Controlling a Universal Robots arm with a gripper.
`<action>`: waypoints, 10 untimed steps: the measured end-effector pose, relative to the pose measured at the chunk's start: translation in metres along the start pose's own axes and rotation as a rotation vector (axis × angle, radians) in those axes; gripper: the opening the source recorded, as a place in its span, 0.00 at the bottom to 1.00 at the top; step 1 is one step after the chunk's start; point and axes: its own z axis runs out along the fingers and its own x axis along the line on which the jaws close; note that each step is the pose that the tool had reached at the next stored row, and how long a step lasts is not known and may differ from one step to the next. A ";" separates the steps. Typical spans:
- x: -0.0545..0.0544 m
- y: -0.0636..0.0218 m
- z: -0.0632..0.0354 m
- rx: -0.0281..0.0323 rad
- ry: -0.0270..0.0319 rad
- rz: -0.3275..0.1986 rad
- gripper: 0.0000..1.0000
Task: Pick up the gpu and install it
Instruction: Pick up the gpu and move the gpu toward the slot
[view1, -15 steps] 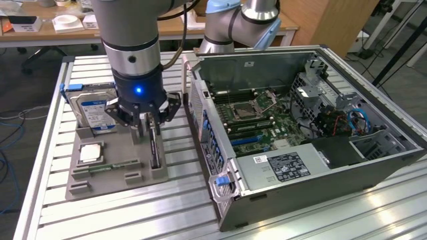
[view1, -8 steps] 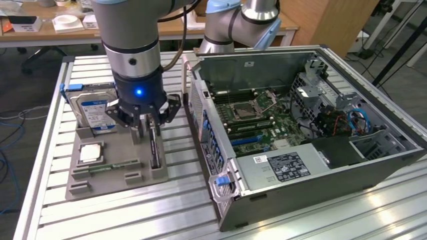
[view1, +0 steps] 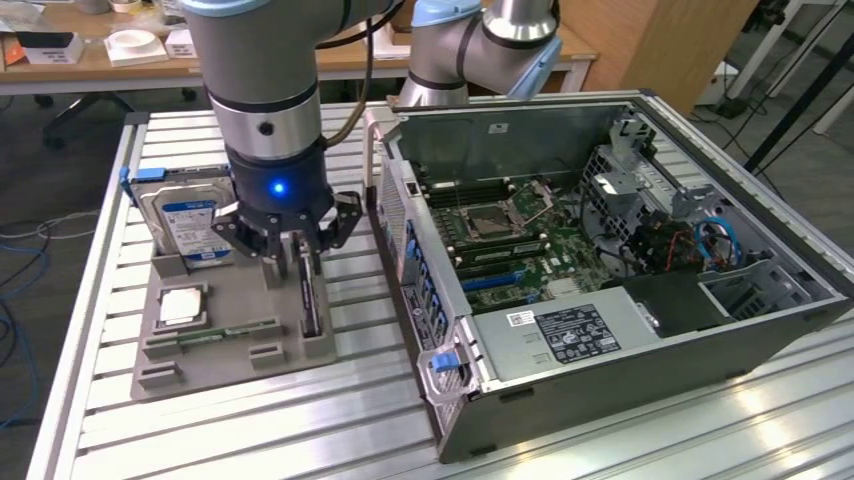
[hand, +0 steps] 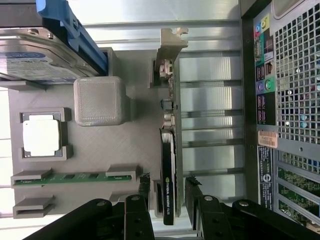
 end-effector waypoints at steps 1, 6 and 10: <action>0.000 0.0000 0.0005 -0.0001 0.0000 0.000 0.42; 0.000 -0.0001 0.0028 0.0000 0.0000 0.000 0.42; 0.000 -0.0002 0.0046 0.0000 0.0001 0.000 0.42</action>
